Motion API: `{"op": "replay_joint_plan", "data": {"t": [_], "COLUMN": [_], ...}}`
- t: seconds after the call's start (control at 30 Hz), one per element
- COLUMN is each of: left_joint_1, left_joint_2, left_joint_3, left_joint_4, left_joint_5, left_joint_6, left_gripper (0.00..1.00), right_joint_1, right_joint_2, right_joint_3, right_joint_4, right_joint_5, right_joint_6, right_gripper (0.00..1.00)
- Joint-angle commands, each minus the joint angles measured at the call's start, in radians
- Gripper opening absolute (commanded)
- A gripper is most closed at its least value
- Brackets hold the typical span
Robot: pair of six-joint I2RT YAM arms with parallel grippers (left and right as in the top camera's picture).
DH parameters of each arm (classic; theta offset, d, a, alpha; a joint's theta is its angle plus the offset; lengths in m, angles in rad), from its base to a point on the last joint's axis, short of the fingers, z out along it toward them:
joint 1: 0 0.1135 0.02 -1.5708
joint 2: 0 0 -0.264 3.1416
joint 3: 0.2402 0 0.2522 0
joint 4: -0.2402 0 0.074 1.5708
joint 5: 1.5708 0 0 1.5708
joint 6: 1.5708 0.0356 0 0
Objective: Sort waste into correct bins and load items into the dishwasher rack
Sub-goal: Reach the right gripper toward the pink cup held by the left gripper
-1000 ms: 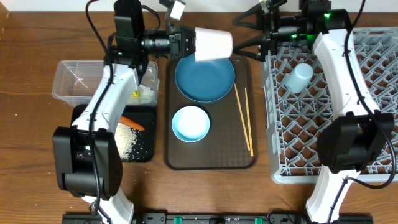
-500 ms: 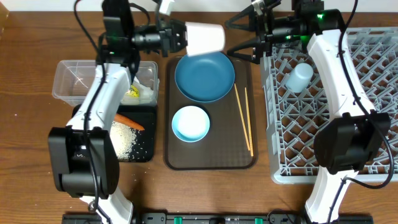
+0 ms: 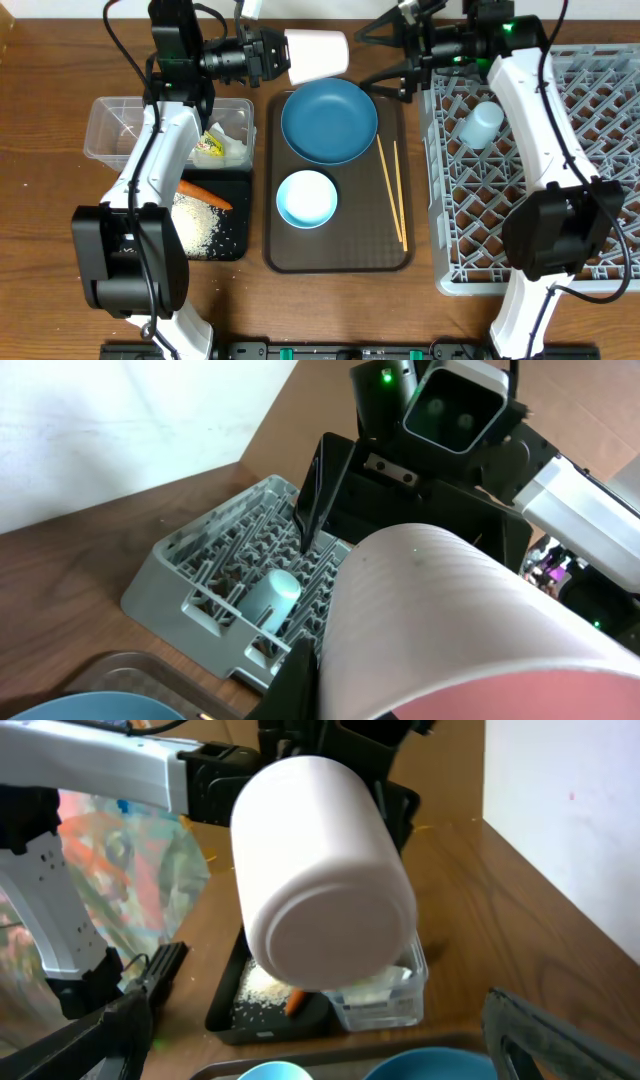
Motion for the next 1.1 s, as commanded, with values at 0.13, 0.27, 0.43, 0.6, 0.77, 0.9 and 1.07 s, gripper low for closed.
{"op": "replay_joint_plan", "data": {"t": [0.13,0.27,0.43,0.6,0.77,0.9,1.07], "left_joint_1": [-0.031,-0.049,-0.058,-0.059,-0.059,-0.059,-0.059], "left_joint_2": [0.008,0.008,0.008,0.008,0.008,0.013,0.014], "left_joint_3": [0.012,0.012,0.012,0.012,0.012,0.011,0.011], "left_joint_4": [0.004,0.004,0.004,0.002,0.002,0.002,0.002], "left_joint_5": [0.004,0.004,0.004,0.004,0.003,0.003,0.003], "left_joint_6": [-0.021,-0.021,-0.022,-0.024,-0.024,-0.024,-0.024], "left_gripper": [0.06,0.06,0.06,0.06,0.06,0.07,0.06], "right_joint_1": [0.046,0.063,0.082,0.096,0.101,0.105,0.104], "right_joint_2": [-0.025,-0.025,-0.025,-0.025,-0.025,-0.025,-0.025], "right_joint_3": [0.017,0.017,0.017,0.017,0.017,0.017,0.017], "right_joint_4": [0.037,0.058,0.091,0.112,0.124,0.126,0.127], "right_joint_5": [-0.020,-0.018,-0.018,-0.018,-0.018,-0.018,-0.018], "right_joint_6": [-0.013,-0.013,-0.012,-0.012,-0.012,-0.012,-0.012], "right_gripper": [0.99,0.99,0.99,0.97,0.88,0.81,0.70]}}
